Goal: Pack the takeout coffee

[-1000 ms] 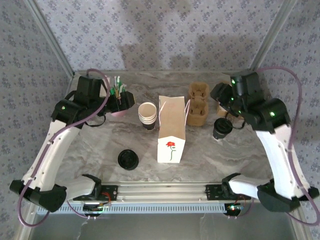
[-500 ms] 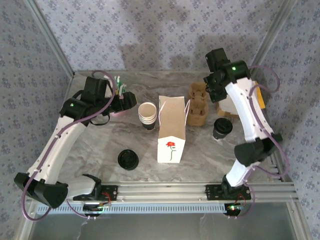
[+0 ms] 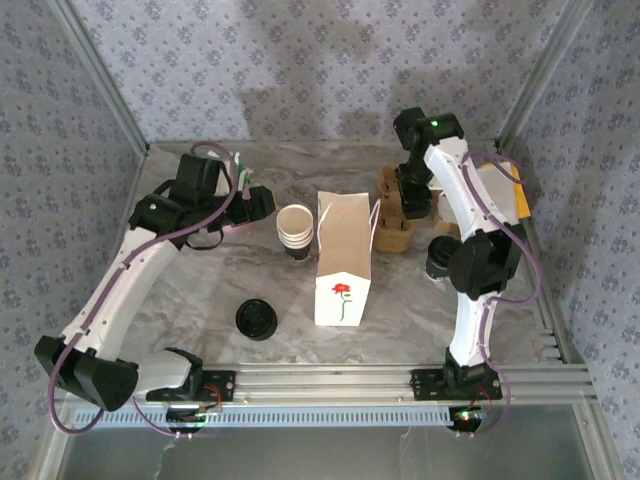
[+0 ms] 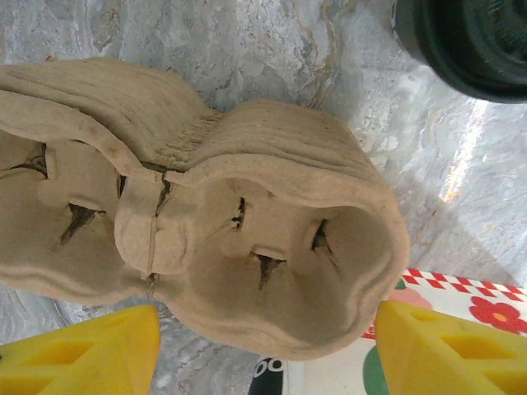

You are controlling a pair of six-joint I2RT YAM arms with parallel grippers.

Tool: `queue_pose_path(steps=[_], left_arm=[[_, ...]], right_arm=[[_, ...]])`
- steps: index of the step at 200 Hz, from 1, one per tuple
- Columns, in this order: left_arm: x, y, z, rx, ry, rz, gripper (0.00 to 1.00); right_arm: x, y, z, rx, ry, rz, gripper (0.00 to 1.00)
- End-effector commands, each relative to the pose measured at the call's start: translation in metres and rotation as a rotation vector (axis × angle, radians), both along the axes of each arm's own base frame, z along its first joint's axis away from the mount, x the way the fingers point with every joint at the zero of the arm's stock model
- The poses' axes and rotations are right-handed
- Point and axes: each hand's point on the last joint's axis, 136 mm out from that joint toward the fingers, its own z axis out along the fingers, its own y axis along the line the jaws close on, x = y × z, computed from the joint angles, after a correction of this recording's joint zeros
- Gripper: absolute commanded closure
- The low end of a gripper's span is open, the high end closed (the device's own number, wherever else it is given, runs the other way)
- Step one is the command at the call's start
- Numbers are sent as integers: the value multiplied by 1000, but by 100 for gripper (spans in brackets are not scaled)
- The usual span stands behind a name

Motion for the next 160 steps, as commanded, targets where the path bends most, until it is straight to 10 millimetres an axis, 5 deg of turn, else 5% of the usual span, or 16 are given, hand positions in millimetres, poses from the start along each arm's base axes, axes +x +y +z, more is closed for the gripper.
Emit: queue_pose_path(steps=[1, 51, 160], left_arm=[[10, 2, 2, 7, -34, 7, 0], [13, 0, -3, 13, -26, -1, 0], [20, -3, -10, 27, -15, -14, 0]], right_arm=[[3, 7, -19, 35, 42, -78, 28], [27, 20, -39, 85, 7, -159, 27], [59, 11, -59, 98, -24, -223, 28]])
